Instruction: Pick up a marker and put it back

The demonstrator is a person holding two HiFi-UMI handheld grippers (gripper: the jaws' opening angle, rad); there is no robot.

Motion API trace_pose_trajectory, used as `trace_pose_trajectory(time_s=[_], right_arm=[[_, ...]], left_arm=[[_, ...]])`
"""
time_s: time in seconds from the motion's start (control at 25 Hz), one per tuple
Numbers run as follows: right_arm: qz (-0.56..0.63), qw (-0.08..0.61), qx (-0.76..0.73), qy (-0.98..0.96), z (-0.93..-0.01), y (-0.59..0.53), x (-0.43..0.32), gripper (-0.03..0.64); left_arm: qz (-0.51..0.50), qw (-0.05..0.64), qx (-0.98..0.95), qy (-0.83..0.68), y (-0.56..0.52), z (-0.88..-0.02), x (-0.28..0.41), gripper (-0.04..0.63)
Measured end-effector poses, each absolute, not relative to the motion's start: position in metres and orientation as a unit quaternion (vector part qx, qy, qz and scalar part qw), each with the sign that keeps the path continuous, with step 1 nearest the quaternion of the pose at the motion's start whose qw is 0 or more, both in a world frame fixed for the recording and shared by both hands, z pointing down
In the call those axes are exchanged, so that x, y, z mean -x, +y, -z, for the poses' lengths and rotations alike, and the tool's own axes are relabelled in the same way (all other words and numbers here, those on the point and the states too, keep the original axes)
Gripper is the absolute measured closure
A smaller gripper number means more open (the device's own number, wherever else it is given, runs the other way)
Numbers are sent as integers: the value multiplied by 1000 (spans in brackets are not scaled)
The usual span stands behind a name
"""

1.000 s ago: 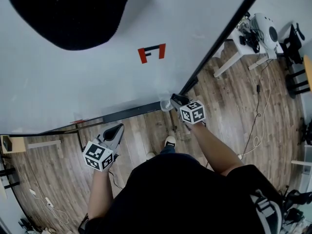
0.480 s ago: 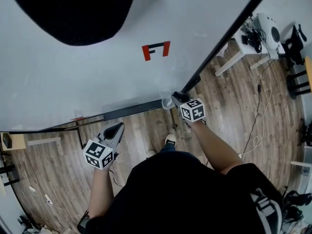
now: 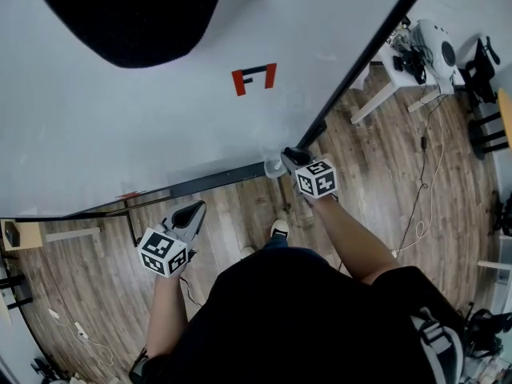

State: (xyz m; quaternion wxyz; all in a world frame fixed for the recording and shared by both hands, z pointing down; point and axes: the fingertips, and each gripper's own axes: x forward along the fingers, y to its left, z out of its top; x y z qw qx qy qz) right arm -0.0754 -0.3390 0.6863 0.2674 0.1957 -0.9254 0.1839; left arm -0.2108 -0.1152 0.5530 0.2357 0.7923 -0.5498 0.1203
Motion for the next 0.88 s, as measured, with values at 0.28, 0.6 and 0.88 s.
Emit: trace_pose_trajectory(time_s=[0.28,0.6,0.88], right_arm=[[-168,254,-205,-930,-666,-335,70,554],[-145,219,-215,-941,-617,-324,62,554],[-122,186,-220,-950,-567,-303,50,554]], left_arm=[[-116,229,-800,-542,-110,-550,206,583],[-106,217,-811,-533,-99,-542,196,583],[-99,203,-821,-524,-89,-534,189,583]])
